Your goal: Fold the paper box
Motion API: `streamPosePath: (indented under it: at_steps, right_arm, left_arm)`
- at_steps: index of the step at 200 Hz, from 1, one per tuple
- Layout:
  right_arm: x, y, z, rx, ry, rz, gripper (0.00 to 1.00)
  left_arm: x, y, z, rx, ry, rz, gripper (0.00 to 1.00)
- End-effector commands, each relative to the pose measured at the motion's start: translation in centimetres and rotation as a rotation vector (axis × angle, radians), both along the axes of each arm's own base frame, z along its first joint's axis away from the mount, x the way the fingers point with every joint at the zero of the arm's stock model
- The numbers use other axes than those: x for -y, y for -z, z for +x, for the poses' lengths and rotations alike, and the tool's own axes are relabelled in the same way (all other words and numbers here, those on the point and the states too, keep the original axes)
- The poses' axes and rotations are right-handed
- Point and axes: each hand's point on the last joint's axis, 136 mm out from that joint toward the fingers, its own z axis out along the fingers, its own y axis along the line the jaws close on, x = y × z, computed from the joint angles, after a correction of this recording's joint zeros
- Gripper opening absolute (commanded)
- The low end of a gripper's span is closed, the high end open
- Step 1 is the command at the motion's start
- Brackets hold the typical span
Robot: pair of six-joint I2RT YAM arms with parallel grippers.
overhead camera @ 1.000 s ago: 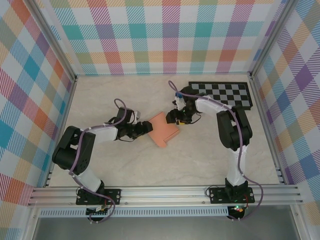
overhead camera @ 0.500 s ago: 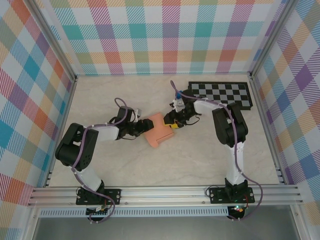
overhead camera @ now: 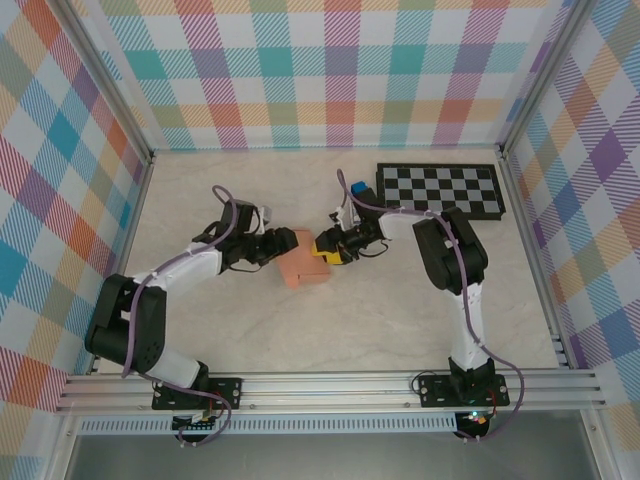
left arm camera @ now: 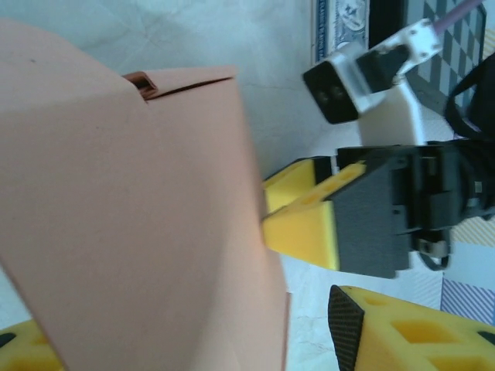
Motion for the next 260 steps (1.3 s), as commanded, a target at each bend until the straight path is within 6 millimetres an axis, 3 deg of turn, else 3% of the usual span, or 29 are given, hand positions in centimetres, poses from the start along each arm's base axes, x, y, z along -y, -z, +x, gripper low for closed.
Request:
streamPosePath:
  at_steps: [1,36,77,127,172,209,260]
  right_arm:
    - [-1.5,2.6,-0.9,-0.047,0.014,-0.023,0.52]
    - [-2.0,3.2,-0.3,-0.084,0.066,-0.001,0.54]
    - [-1.5,4.0,-0.1,-0.089,0.094,-0.039,0.55]
    - [0.5,4.9,0.3,-0.091,0.167,-0.1,0.56]
    - [0.9,5.3,0.3,-0.116,0.179,-0.087,0.56]
    - [2.9,5.8,0.9,-0.107,0.27,-0.148,0.58]
    - [4.3,3.3,0.9,-0.024,0.274,-0.182,0.59]
  left_arm:
    - [-0.2,-1.8,-0.9,-0.027,0.031,0.032,0.61]
    - [-0.2,-2.2,-0.4,-0.091,0.01,0.051,0.61]
    - [1.1,-1.8,0.9,-0.16,0.03,0.046,0.62]
    - [3.0,-2.9,2.3,-0.134,0.048,0.03,0.62]
    - [4.8,-2.9,1.8,-0.176,0.078,0.036,0.62]
    - [4.9,-2.0,1.5,-0.196,0.068,0.077,0.62]
    - [4.3,-3.1,2.1,-0.168,0.064,0.121,0.63]
